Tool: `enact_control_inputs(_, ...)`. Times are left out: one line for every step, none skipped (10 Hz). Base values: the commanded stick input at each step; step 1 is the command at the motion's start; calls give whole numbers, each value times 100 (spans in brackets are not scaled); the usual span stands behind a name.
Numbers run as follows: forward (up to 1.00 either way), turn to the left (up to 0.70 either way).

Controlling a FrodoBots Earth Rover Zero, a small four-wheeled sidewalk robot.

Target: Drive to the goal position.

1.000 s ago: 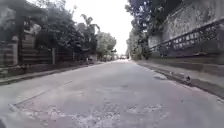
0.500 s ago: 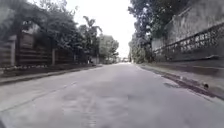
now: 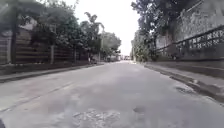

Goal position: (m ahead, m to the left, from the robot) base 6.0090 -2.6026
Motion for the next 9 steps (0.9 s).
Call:
enact_control_inputs(100,0)
enact_control_inputs(100,-4)
enact_control_inputs(100,-35)
enact_control_inputs(100,-40)
enact_control_inputs(100,-40)
enact_control_inputs(100,-40)
enact_control_inputs(100,-40)
enact_control_inputs(100,-40)
enact_control_inputs(100,-40)
